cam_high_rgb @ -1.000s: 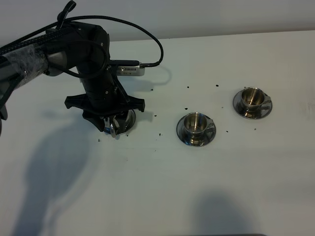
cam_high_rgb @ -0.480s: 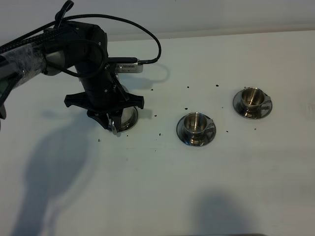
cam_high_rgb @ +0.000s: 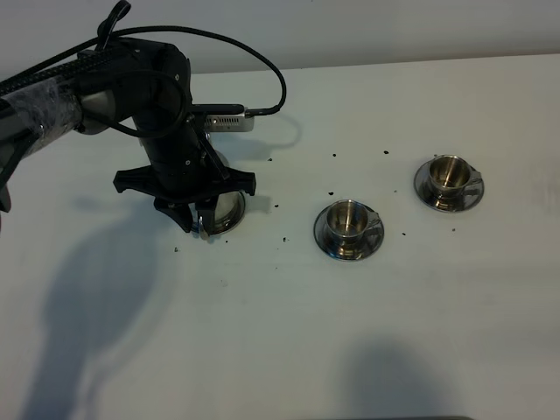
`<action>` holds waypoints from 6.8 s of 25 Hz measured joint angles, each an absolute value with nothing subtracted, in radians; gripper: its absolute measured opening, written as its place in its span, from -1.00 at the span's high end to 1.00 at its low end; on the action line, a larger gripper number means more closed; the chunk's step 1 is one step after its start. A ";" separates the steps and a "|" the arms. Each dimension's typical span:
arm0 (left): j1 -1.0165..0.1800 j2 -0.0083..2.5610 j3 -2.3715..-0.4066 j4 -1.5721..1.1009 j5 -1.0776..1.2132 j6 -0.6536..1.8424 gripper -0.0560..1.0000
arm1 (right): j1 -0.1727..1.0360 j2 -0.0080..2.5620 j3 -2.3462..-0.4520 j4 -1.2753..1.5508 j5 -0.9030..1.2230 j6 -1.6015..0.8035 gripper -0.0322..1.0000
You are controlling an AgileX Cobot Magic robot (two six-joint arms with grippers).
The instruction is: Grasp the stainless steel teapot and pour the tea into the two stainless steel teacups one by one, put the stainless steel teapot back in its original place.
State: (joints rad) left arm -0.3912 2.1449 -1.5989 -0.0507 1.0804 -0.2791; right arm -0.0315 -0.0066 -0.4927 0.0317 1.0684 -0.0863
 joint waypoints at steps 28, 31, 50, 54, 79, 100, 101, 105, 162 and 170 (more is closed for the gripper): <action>-0.343 2.212 -1.708 -0.128 1.162 -0.258 -0.05 | -0.031 -0.007 -0.493 0.032 1.068 -0.086 0.34; -0.343 2.213 -1.708 -0.128 1.166 -0.258 -0.02 | -0.031 -0.007 -0.493 0.032 1.068 -0.086 0.34; -0.343 2.229 -1.714 -0.128 1.183 -0.226 0.47 | -0.031 -0.007 -0.493 0.032 1.068 -0.086 0.34; -0.343 2.229 -1.716 -0.128 1.187 -0.205 0.47 | -0.031 -0.007 -0.493 0.032 1.068 -0.086 0.34; -0.343 2.216 -1.717 -0.074 1.188 -0.110 0.47 | -0.031 -0.007 -0.493 0.032 1.068 -0.086 0.34; -0.345 2.179 -1.717 -0.038 1.188 -0.051 0.47 | -0.031 -0.007 -0.493 0.032 1.068 -0.086 0.34; -0.346 2.174 -1.717 -0.033 1.187 -0.034 0.47 | -0.031 -0.007 -0.493 0.032 1.068 -0.086 0.34; -0.355 2.128 -1.717 -0.012 1.167 0.069 0.47 | -0.031 -0.007 -0.493 0.032 1.068 -0.086 0.34; -0.560 2.313 -1.934 -0.050 0.549 1.305 0.47 | -0.031 -0.007 -0.493 0.032 1.068 -0.086 0.34; -0.586 2.451 -2.120 0.000 0.557 1.304 0.47 | -0.031 -0.007 -0.493 0.032 1.068 -0.086 0.34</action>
State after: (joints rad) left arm -0.5858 2.4509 -2.1199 0.0000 0.5575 1.3041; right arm -0.0315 -0.0066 -0.4927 0.0317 1.0684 -0.0855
